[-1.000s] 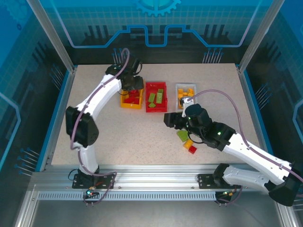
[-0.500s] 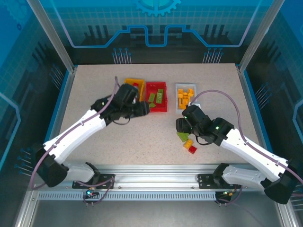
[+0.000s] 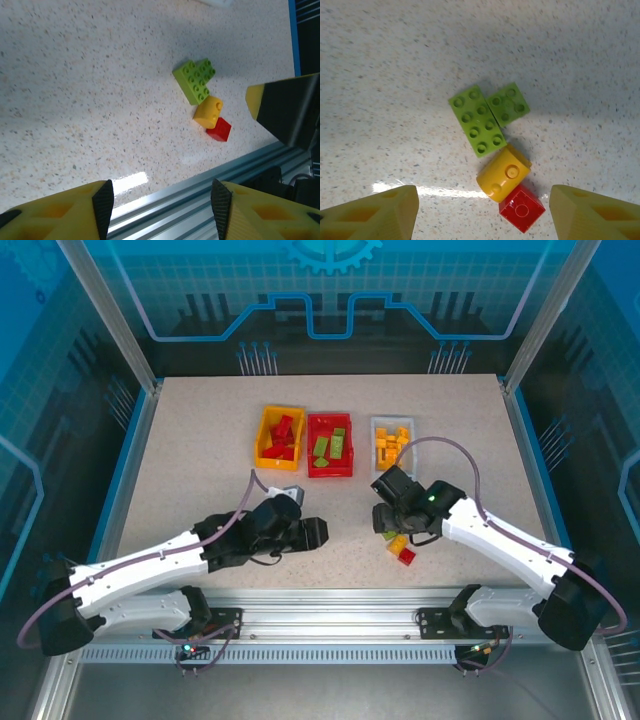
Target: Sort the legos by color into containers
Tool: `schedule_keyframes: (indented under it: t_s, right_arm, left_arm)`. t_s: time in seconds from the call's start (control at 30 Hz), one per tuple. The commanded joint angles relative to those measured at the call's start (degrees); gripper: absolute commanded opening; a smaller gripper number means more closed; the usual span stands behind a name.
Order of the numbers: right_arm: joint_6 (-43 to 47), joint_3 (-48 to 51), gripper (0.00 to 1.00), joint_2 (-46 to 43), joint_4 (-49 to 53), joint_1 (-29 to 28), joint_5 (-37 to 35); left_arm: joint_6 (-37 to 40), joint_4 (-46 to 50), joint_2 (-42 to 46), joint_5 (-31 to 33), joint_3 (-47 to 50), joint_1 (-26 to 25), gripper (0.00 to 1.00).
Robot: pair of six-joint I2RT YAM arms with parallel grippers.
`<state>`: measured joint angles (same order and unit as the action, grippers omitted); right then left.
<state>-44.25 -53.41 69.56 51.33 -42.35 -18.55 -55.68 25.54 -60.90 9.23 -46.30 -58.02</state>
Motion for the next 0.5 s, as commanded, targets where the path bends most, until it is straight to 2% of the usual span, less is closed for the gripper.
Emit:
schedule_keyframes:
  t_s: [0.0,0.27,0.47]
  right_arm:
    - [-4.40,3.48,0.68,-0.15,1.39,0.64,3.51]
    - [-5.80,6.64,0.69,2.77,1.33,0.79,4.57]
    - [-8.96,10.79,0.70,0.52,0.65,-0.05,6.32]
  left_arm:
    - [-2.55,-3.83,-1.13,1.86,0.74,-0.90,0.58]
    - [-1.19,-5.48,-4.74,0.87,-1.27,-1.33,0.59]
    - [-0.85,-5.83,-5.20,1.21,-1.42,-2.31,0.59]
